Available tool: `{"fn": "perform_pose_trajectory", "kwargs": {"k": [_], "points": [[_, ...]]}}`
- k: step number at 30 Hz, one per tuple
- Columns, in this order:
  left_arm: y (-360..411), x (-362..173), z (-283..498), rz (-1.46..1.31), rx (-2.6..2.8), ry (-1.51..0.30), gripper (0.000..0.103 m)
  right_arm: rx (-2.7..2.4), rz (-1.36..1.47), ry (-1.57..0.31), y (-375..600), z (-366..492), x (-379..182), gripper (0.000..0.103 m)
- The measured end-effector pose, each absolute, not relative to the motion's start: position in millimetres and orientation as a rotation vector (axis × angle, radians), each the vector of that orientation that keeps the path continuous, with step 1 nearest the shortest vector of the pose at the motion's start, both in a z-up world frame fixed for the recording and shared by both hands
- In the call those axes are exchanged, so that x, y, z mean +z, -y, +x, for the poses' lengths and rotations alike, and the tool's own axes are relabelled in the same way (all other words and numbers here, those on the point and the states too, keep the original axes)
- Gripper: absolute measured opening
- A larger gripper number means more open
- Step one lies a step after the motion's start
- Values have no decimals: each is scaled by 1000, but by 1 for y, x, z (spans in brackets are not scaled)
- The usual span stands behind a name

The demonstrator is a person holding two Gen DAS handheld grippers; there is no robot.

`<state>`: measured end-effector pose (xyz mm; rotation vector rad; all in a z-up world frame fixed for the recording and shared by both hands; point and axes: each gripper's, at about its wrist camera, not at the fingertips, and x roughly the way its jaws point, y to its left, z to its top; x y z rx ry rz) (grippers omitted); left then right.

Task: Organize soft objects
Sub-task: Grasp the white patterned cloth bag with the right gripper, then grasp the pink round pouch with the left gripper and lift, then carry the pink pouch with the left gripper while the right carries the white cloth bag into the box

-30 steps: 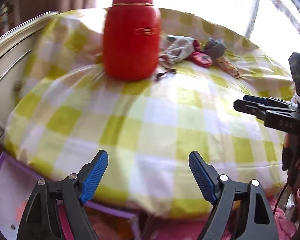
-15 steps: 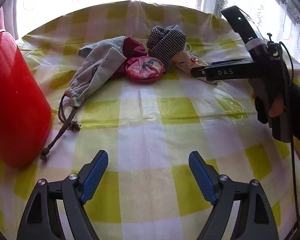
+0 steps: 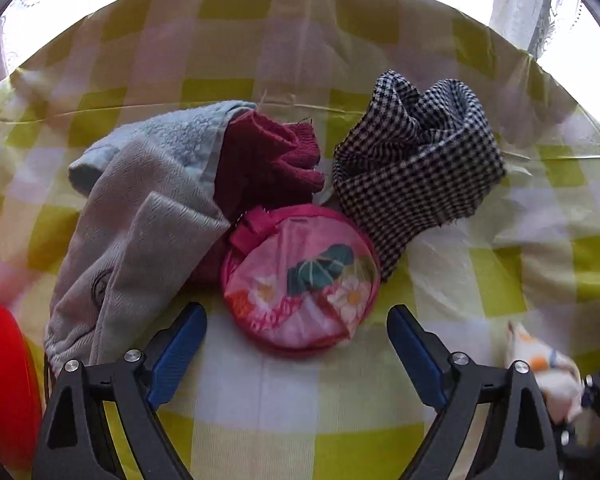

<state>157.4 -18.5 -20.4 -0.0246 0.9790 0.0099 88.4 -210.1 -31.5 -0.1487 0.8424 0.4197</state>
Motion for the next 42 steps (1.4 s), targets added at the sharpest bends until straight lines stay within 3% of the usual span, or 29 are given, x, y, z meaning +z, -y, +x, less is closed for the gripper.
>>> {"fn": "perform_pose_trajectory", "kwargs": {"k": [2,3,4,17,24,35,42], "points": [[24,-22,172,-18,44,-991,97,418,-108,-839,219,69,-34,31],[23,-21,173,-39,53,-1002,92,408,-100,-838,223,61,-34,31],[23,-16,165,-51,44,-995,74,398,-94,-836,226,53,-34,31],[-12,-10,-70,-68,-145,-943,75,355,-32,-815,236,-9,-37,31],[-26,3,-119,-99,-142,-910,75,354,18,-730,230,-54,-18,31],[-28,94,-178,-38,-97,-565,75,358,-4,-335,208,-150,77,31],[-33,131,-207,-9,-76,-453,75,377,-45,-304,191,-180,96,31]]}}
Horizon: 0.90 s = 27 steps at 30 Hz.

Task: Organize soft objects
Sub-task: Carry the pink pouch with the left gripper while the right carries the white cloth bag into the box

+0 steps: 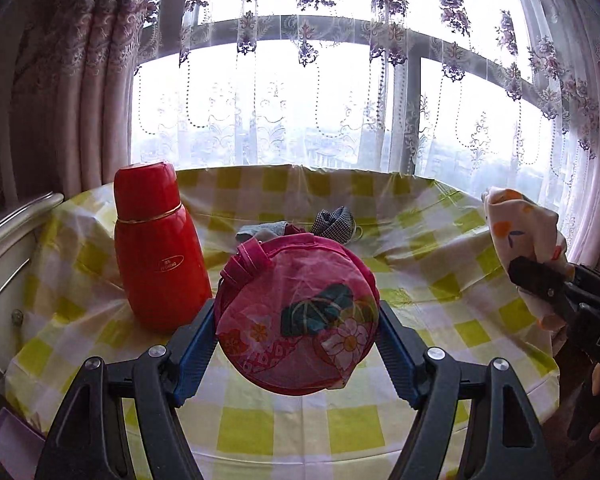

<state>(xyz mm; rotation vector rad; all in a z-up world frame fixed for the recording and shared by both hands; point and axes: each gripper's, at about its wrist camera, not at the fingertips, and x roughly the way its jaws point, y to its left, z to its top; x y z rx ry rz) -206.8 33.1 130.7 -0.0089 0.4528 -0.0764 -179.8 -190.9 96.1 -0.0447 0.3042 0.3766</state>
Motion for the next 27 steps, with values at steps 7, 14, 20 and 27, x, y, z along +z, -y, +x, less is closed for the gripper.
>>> {"fn": "perform_pose_trajectory", "kwargs": {"k": [7,14,20,27], "points": [[-37,138,-224,7,-75,-428,76,404,-73,-298,182,-200,102,31],[-46,138,-235,23,-66,-435,76,433,-98,-281,170,-211,111,31],[-62,143,-247,29,-31,-435,76,497,-170,-277,141,-219,119,31],[-97,147,-262,26,56,-457,76,611,-214,-322,99,-219,124,31]]}}
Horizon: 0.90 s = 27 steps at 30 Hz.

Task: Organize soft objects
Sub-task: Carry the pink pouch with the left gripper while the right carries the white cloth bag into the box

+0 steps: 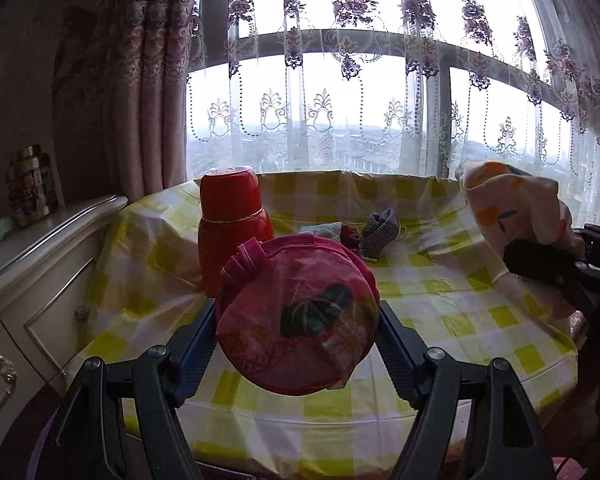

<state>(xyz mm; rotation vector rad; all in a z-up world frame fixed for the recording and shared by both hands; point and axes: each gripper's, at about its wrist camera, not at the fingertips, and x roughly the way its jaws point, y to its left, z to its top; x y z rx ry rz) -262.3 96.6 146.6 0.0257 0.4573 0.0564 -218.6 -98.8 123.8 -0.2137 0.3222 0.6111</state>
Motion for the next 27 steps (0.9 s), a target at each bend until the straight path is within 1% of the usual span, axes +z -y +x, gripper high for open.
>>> {"fn": "perform_pose_trajectory", "kwargs": {"k": [7,14,27], "points": [[-132,139,-279,29,134,-517,76,694,-254,-392,62,-216,124,32],[-176,125,-301,-49,217,-582,76,790,-342,-413,20,-229,119,32],[-255,93,-348,-202,400,-659,76,992,-573,-435,-70,-272,88,31]]}}
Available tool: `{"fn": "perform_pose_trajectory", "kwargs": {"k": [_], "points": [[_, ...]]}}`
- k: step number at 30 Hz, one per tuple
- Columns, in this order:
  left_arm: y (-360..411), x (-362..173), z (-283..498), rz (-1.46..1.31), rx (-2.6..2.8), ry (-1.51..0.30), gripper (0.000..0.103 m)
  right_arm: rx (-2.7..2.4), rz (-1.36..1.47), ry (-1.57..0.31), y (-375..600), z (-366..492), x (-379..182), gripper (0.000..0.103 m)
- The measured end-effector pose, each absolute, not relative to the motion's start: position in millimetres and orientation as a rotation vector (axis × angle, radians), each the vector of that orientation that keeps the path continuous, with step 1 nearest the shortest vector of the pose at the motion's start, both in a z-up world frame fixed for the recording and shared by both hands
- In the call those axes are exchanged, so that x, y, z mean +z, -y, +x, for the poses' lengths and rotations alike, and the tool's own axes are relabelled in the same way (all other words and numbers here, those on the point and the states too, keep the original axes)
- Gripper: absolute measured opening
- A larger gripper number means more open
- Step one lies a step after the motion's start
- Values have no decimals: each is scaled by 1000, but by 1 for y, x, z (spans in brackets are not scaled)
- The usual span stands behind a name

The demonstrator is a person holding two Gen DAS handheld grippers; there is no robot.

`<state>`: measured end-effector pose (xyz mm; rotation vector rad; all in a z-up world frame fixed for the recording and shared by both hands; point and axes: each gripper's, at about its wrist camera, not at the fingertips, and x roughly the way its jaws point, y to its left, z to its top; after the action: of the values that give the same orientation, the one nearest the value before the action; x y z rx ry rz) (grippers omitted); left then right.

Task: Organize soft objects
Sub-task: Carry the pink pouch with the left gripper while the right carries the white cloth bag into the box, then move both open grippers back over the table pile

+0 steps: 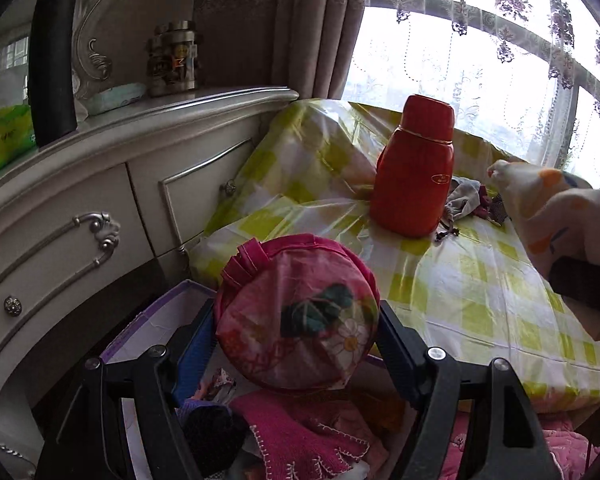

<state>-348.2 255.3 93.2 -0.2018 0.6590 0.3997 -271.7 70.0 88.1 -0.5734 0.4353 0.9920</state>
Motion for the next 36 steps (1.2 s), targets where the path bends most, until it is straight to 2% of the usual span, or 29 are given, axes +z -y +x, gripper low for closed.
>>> {"fn": "perform_pose_trajectory", "kwargs": {"k": [15,18,20,24,28,31,36], "points": [[-329,41,-389,-385,559,-804,76,1195,-719,-713,-164,-276,18,33],[-339,31,-396,-411,595,-847,77,1286,-667,-783,-178,-275,0,45],[-342,27,-399,-424,629,-865,78,1287,-632,-817,-177,-267,-6,47],[-339,30,-395,-417,659,-851,82,1243,-480,-853,-150,-231,4,53],[-316,47,-364,-344,575,-822,83,1096,-309,-828,-93,-175,22,62],[-277,60,-319,-252,403,-817,85,941,-157,-835,-31,-126,23,68],[-182,51,-222,-178,-10,-890,86,647,23,-856,67,-44,13,69]]}}
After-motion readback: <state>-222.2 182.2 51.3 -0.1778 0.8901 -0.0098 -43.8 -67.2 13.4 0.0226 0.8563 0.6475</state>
